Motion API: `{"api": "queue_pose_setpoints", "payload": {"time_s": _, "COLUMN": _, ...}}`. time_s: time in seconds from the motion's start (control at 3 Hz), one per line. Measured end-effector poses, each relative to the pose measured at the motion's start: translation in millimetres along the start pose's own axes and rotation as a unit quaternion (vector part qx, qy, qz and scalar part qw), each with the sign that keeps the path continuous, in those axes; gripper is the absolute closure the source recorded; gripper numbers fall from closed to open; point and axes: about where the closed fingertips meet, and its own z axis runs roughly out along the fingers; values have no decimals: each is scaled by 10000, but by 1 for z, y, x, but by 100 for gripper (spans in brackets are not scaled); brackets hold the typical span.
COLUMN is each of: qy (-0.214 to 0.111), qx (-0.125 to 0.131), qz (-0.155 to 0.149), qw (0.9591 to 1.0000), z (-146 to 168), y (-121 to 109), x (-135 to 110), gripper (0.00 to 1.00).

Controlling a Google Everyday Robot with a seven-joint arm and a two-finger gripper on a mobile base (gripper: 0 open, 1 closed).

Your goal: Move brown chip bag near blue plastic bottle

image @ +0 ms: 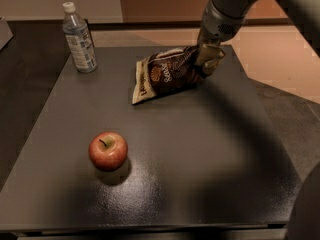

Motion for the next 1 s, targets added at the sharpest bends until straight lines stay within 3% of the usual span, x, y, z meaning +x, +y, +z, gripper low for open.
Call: {"api": "queue_pose_setpoints", "payload": {"time_s": 1.0, "qy": -234, "qx": -87, "qz": -42, "qw": 9997, "z": 17, "y": -29, "x": -75, "gripper": 100}}
